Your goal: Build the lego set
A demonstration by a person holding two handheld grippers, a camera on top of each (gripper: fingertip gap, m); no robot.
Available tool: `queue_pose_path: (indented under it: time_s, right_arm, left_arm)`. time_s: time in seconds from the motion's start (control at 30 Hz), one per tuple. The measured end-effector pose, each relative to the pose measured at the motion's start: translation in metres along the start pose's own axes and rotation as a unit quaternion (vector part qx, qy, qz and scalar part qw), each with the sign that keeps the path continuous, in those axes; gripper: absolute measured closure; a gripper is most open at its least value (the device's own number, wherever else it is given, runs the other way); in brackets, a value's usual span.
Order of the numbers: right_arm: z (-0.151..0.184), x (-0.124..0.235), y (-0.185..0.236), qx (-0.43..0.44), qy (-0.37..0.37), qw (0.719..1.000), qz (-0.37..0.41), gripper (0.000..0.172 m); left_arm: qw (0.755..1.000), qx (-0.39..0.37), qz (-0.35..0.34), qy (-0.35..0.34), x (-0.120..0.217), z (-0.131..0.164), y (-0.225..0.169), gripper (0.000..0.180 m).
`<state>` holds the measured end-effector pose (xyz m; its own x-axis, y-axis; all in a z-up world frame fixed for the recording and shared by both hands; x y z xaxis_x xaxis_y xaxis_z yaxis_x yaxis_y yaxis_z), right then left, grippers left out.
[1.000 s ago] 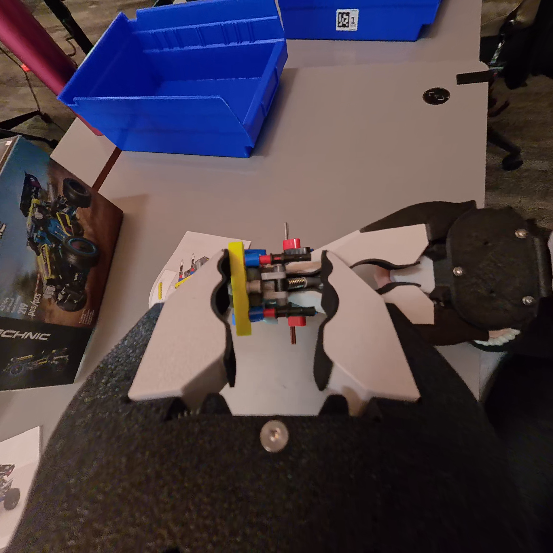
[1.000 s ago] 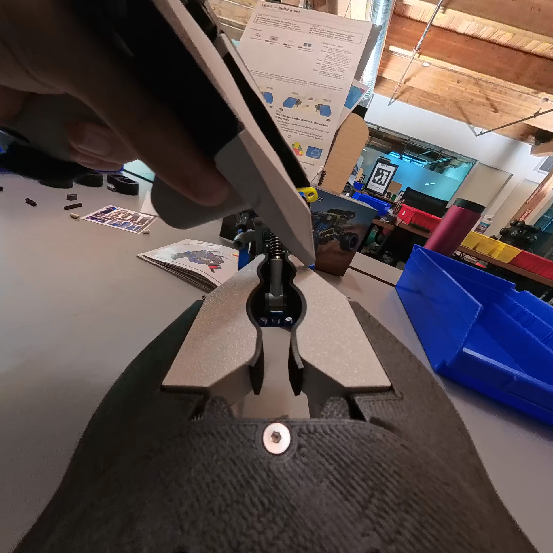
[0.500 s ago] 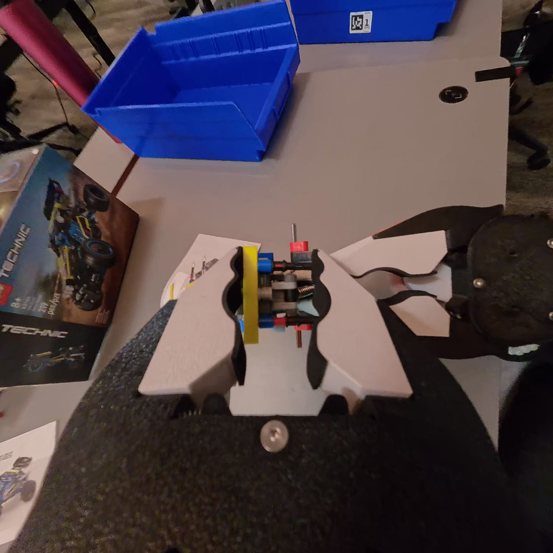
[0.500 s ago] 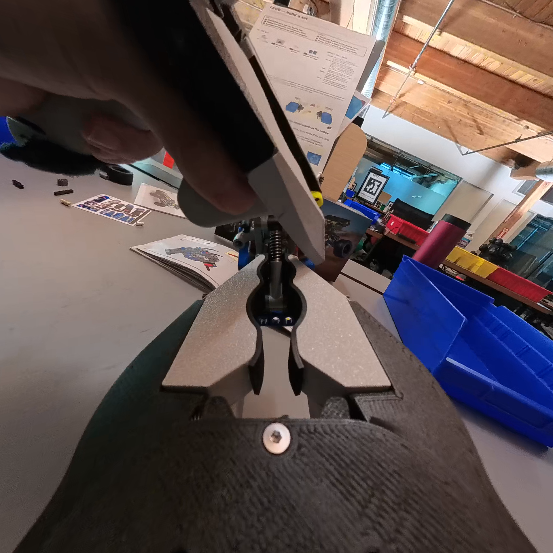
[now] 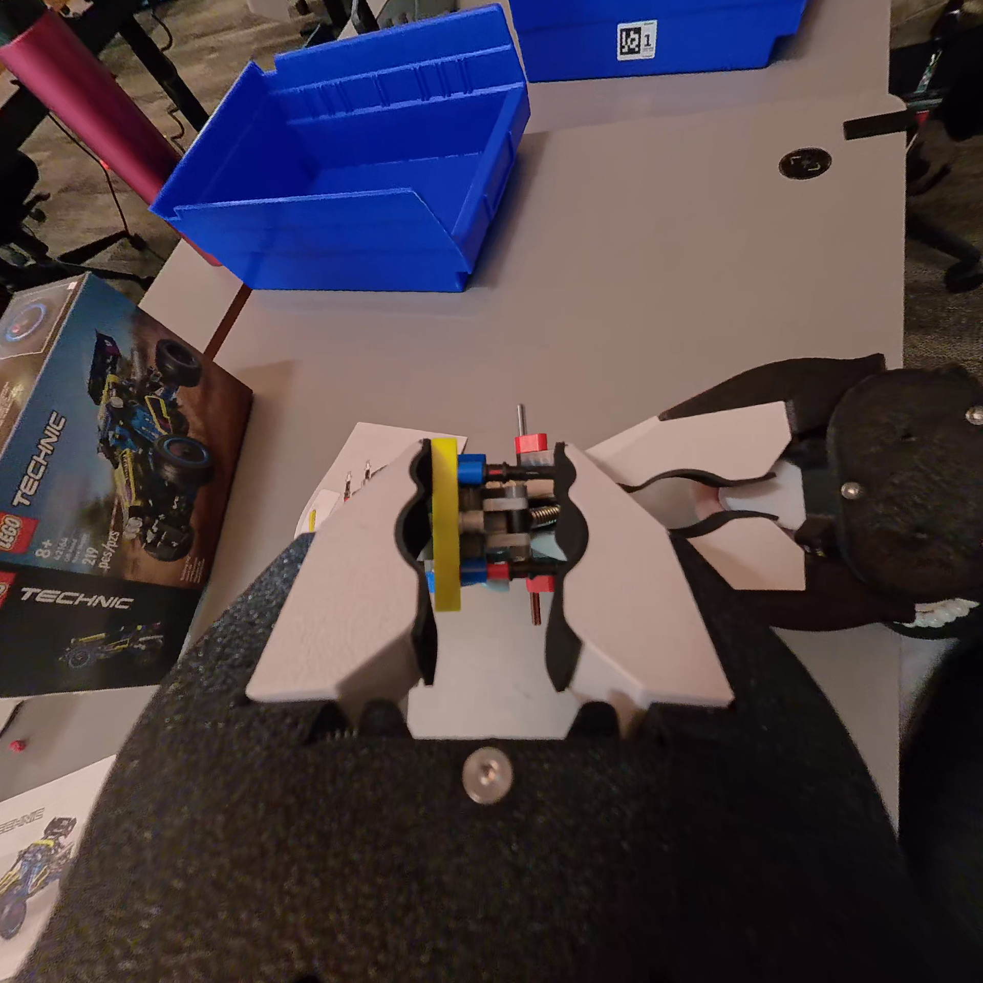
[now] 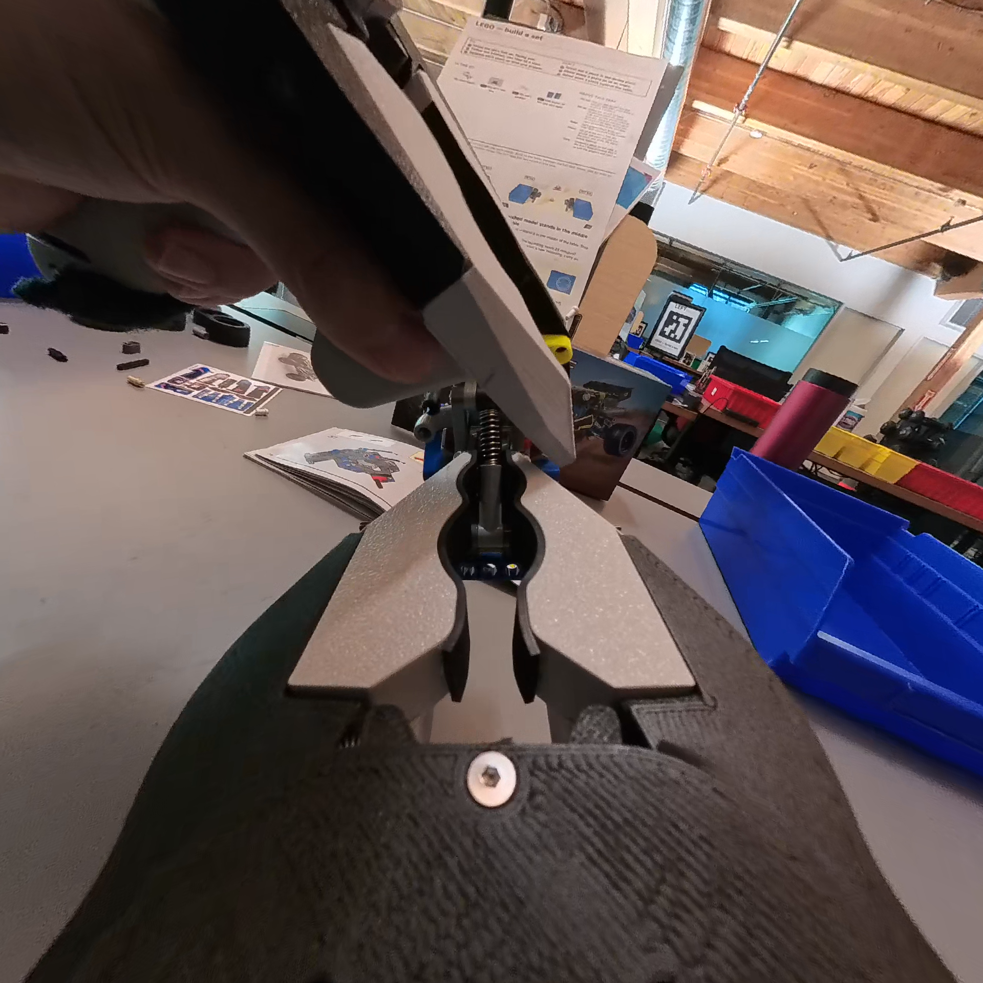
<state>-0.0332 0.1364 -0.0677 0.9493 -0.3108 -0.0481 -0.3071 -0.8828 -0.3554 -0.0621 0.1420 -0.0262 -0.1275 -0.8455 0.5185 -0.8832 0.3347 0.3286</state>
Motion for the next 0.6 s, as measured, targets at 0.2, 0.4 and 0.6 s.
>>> queue_pose_path:
  time_s: [0.2,0.4,0.6]
  right_arm:
    - [-0.001,0.002,-0.003,-0.012,-0.013,1.000,0.003,0.167]
    - [-0.003,0.010,-0.019,-0.087,-0.073,0.994,0.003,0.168]
    - [-0.029,0.038,-0.042,-0.113,-0.235,0.965,-0.005,0.168]
  left_arm:
    - [1.000,-0.002,-0.009,-0.013,0.000,-0.005,-0.001,0.138]
    - [0.994,-0.065,-0.060,-0.058,0.008,-0.027,-0.004,0.114]
    - [0.973,-0.113,-0.082,-0.181,0.038,-0.062,-0.019,0.110]
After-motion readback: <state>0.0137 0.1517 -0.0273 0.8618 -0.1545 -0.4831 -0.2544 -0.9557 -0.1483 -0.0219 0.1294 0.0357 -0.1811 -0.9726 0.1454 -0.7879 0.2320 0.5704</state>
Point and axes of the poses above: each gripper's, where its closed fingertips meet, x back along the fingers, z out of its underside, y = z × x across the jaws, the point moved 4 cm from there along x, back along the fingers, and after that the axes turned 8 degrees about -z, right-handed, at the moved point
